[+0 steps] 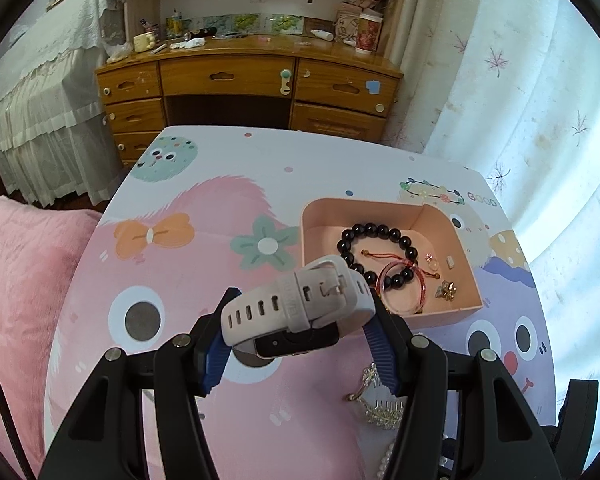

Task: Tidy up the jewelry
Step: 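Carry the white smartwatch into the pink tray and open the left tool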

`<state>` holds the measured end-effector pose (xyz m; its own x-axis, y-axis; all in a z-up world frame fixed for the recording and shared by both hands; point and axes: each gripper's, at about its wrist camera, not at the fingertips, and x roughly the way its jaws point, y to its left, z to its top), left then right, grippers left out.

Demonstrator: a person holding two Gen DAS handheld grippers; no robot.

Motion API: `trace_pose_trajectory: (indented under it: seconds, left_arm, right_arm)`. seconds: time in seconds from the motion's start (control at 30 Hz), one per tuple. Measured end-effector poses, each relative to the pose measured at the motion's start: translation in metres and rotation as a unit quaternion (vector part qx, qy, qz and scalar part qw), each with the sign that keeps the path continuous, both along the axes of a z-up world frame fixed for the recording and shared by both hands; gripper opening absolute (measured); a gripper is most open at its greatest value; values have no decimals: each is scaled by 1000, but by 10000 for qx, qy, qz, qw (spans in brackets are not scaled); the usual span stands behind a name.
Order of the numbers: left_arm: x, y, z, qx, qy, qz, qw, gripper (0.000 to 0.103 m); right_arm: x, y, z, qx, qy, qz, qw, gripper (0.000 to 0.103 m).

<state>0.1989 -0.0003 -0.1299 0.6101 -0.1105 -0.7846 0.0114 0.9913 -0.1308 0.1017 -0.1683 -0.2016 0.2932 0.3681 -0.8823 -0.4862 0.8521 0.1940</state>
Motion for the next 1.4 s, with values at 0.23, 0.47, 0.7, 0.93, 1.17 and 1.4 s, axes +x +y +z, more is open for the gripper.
trace_pose_trajectory:
  seconds: [0.23, 0.47, 0.7, 0.93, 1.17, 1.4]
  left_arm:
    - [14, -2, 5, -41, -33, -177, 9998, 58]
    - [24, -5, 9, -26, -71, -327, 9994, 58]
    - [38, -14, 12, -12, -192, -554, 9983, 58]
    - [54, -26, 11, -79, -225, -756, 9969, 58]
    - [64, -35, 11, -210, -222, -948, 9950, 58]
    - [64, -37, 9, -680, -82, -960, 9930, 95]
  right_arm:
    - [5, -7, 0, 163, 232, -216, 9994, 16]
    - [11, -14, 18, 310, 184, -293, 9989, 16]
    - [39, -24, 57, 775, -221, -608, 9949, 16]
    - [75, -40, 79, 981, -725, -1143, 9859, 16]
    - [94, -55, 90, 1046, -956, -1500, 9785, 16]
    - [103, -62, 83, 828, -707, -1685, 9797, 23]
